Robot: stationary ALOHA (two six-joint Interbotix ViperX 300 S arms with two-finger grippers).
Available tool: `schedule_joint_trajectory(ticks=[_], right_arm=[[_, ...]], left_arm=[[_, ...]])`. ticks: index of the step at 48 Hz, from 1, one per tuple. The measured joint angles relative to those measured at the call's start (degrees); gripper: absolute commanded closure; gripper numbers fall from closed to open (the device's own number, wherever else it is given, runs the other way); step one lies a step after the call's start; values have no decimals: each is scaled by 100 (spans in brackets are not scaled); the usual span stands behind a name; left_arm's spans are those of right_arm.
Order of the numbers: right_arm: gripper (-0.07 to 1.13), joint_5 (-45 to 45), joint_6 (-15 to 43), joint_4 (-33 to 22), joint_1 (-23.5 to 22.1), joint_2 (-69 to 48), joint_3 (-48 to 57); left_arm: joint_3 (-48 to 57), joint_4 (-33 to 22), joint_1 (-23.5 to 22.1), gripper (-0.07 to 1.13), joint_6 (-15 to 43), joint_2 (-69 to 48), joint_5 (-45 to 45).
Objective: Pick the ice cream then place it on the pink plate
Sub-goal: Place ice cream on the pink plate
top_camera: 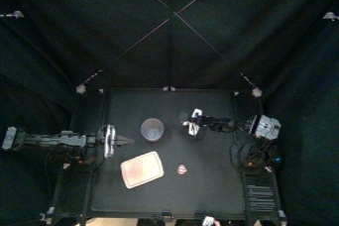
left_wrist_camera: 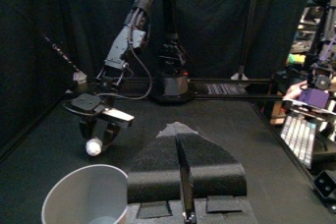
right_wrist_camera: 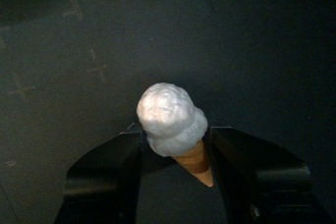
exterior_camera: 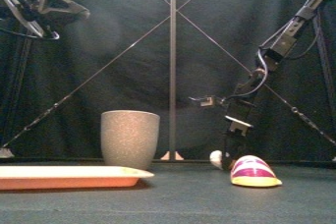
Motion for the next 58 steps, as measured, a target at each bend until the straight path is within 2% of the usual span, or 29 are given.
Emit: schedule_joint_trajectory(ticks=[7,12,18,27,38,51,58], right_arm=[[42,18,35,79,44,-53,-9],[42,97,70,220,299,-272,-62],[42,246,62,396,879,-571,-193],[42,299,70,580,1986,-800,-633],[42,-105,26,545,2865,-308,-1406],[40,-272,53,9,3366,923,-2619],[30,-281,35,44,3419,1459,-3217]], left_arm=[[0,-9,-9,109,0,0,0],[0,-9,0,109,0,0,9],[0,0,0,109,0,0,9],[0,0,0,109,0,0,9],[9,0,0,109,0,0,9],[26,0,0,109,0,-9,9],[26,0,9,109,0,-9,9]])
